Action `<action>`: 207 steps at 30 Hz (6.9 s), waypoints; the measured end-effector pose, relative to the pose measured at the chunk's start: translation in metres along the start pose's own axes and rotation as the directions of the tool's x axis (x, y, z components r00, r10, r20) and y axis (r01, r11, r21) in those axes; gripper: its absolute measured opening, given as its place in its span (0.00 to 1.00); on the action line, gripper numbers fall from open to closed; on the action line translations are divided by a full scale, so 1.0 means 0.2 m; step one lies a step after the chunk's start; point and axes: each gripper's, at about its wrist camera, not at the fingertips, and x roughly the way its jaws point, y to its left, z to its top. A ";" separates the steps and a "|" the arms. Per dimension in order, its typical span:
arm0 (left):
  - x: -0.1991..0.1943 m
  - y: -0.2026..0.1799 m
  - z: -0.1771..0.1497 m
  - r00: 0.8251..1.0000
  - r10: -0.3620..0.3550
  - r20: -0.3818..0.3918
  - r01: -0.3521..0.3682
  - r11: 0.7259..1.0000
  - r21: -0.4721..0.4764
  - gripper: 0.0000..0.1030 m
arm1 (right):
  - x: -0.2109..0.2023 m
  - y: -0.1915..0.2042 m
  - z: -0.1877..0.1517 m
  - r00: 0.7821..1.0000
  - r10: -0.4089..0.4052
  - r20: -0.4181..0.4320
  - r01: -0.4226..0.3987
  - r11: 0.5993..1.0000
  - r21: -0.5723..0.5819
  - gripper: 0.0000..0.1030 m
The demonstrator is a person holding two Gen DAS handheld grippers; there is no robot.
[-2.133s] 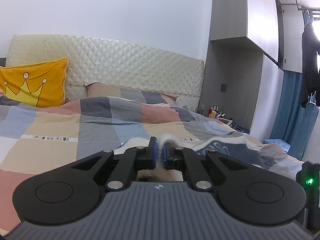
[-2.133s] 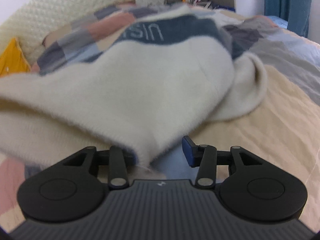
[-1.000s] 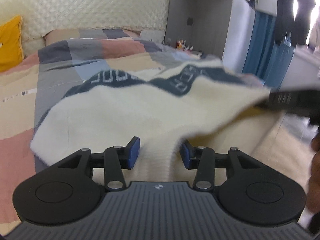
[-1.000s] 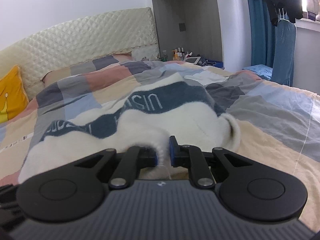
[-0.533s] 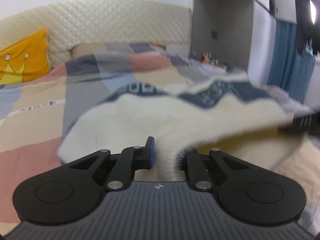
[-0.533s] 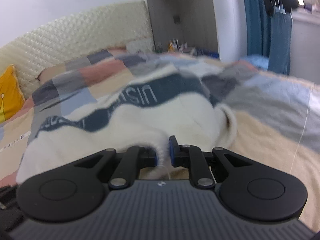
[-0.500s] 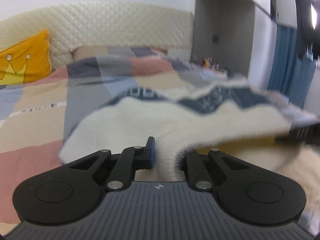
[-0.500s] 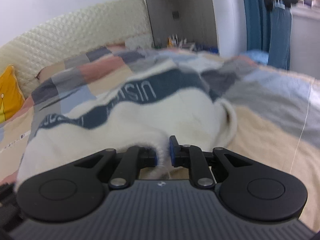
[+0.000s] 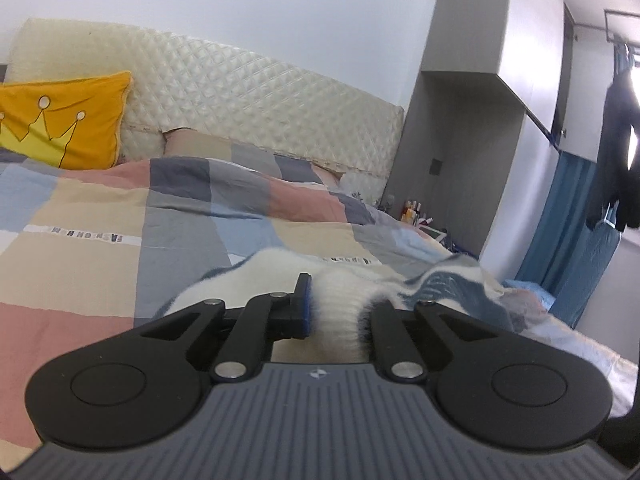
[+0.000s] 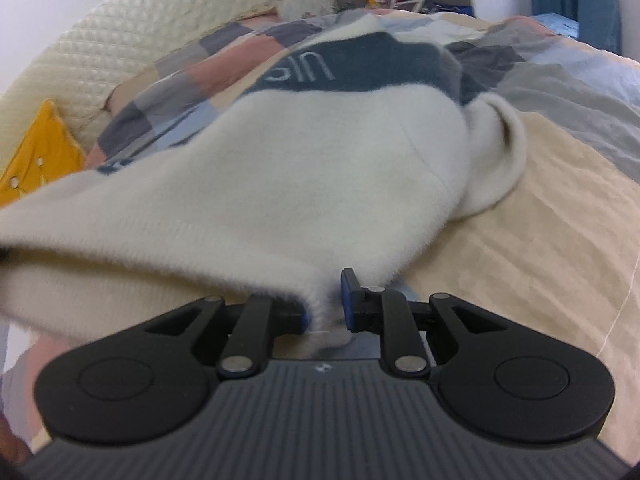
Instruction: Fold large clothes
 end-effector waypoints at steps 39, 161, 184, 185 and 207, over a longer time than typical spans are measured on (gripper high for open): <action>-1.74 -0.62 1.78 0.928 0.076 0.365 -0.046 0.995 -0.091 0.07 | -2.05 0.52 1.09 0.688 0.505 0.522 -0.266 0.844 -0.466 0.10; -1.56 0.39 0.32 0.908 0.274 -0.316 -0.319 0.942 -0.100 0.90 | -1.27 1.02 -0.52 0.882 0.443 -0.161 -0.462 0.747 -0.478 0.72; -1.27 0.48 -0.21 0.728 0.476 -0.494 -0.337 0.875 0.346 0.52 | -0.79 0.79 -0.92 0.882 0.368 -0.296 -0.455 0.828 -0.326 0.72; -1.26 0.49 -0.22 0.713 0.489 -0.503 -0.338 0.868 0.364 0.52 | -0.79 0.79 -0.93 0.881 0.365 -0.301 -0.455 0.829 -0.326 0.72; -1.49 1.34 0.28 0.699 0.481 -0.530 -0.582 0.813 -0.030 0.08 | -0.79 0.88 -0.96 0.916 0.368 -0.158 -0.395 0.772 -0.498 0.72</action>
